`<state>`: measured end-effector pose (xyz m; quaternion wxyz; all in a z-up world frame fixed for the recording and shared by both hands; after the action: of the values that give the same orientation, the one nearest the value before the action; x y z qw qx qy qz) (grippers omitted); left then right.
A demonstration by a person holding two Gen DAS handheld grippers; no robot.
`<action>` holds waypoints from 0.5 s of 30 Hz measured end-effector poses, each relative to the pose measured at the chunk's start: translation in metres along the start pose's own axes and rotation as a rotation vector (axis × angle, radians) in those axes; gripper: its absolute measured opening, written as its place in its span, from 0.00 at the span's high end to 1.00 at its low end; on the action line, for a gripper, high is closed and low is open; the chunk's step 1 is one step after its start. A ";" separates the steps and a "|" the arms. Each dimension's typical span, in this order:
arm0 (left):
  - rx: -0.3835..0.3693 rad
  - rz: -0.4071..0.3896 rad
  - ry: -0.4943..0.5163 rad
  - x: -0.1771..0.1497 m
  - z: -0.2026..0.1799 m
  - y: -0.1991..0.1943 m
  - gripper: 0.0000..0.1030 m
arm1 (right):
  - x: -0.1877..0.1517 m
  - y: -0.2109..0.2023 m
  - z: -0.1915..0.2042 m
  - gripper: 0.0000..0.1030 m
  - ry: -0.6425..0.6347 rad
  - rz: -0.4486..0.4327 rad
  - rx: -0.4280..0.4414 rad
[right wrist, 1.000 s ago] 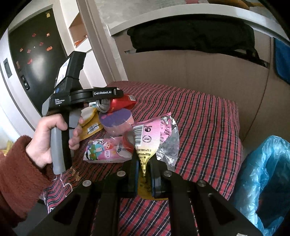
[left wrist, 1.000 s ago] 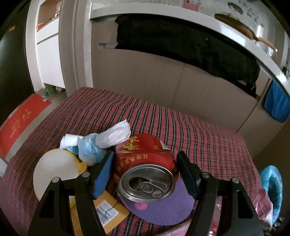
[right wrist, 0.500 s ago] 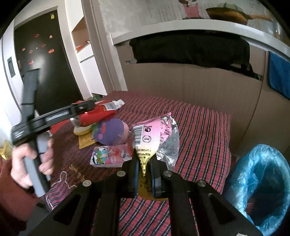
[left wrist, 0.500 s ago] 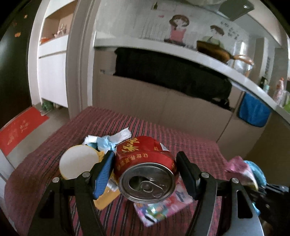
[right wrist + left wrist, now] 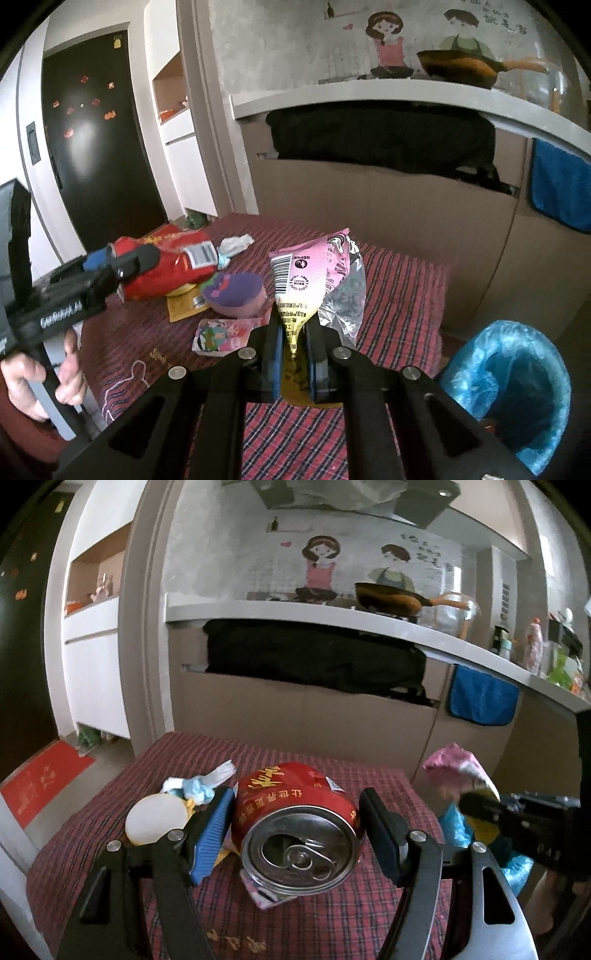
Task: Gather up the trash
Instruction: 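Carry the red can and yellow wrapper over the blue bin and release both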
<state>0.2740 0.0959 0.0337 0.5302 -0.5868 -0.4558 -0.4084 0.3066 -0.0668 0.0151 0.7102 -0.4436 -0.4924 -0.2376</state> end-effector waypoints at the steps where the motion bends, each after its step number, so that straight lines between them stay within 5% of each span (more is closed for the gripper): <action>1: -0.008 -0.006 0.010 0.000 -0.007 -0.001 0.33 | 0.003 -0.004 -0.003 0.92 -0.001 -0.007 -0.008; 15: -0.179 0.011 0.080 -0.003 -0.129 0.008 0.33 | 0.010 -0.069 -0.075 0.92 0.029 -0.071 -0.133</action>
<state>0.2818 -0.0331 0.0420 0.4956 -0.6175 -0.3927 -0.4678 0.2939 -0.1652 0.0420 0.6774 -0.4686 -0.4805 -0.3011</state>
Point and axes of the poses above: each gripper's, at about its wrist camera, not at the fingertips, and y roughly the way its jaws point, z to its left, x to its top, the point moved 7 cm from there along y, roughly the way its jaws point, and after that the axes turned 12 degrees about -z, right-handed, at the moved point
